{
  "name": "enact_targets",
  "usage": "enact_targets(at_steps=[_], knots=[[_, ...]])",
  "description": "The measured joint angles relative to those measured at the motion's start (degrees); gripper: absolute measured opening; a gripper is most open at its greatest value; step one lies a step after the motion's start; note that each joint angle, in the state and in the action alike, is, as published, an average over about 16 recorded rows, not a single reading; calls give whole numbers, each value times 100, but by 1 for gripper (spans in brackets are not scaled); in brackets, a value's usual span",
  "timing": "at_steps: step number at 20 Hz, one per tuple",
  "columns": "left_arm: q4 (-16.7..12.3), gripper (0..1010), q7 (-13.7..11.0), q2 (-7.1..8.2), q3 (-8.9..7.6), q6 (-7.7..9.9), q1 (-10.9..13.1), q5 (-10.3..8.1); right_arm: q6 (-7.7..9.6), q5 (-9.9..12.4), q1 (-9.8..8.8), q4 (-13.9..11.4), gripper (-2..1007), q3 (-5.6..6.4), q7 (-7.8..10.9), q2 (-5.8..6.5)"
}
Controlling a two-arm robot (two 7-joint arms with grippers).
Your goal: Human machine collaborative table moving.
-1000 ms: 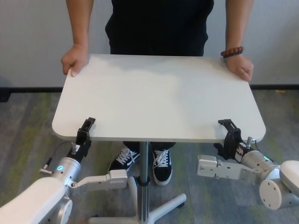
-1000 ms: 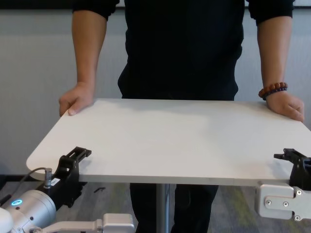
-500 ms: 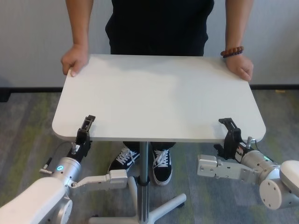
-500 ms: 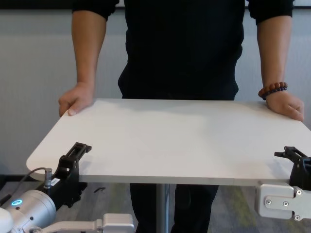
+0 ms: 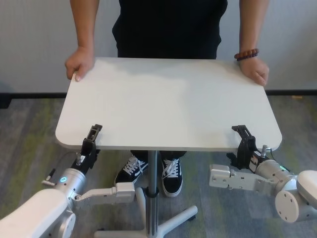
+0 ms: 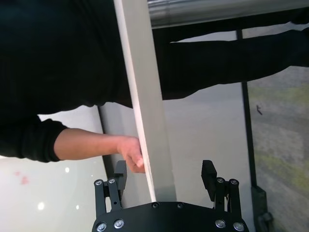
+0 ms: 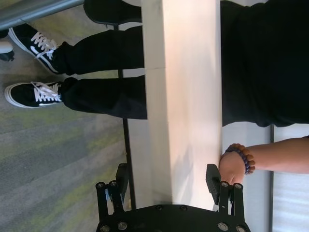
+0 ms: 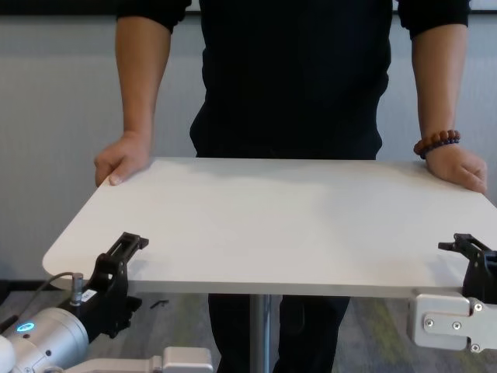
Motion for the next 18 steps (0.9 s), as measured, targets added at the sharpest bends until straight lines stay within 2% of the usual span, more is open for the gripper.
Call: enact_targets(at_steps=[5,12,18], knots=[[-328,1003,-171,149,10,-34,153,-22,109,-17,-129,-278,1005,7,115,79],[-1025,1003,-475,445,0,14,493,3,283,-14,-406,-850,1005,40,385,245],[-1646,1003,-765,688,-52,89,807,37,288,172,-724,-1367,1005,149,648,414]])
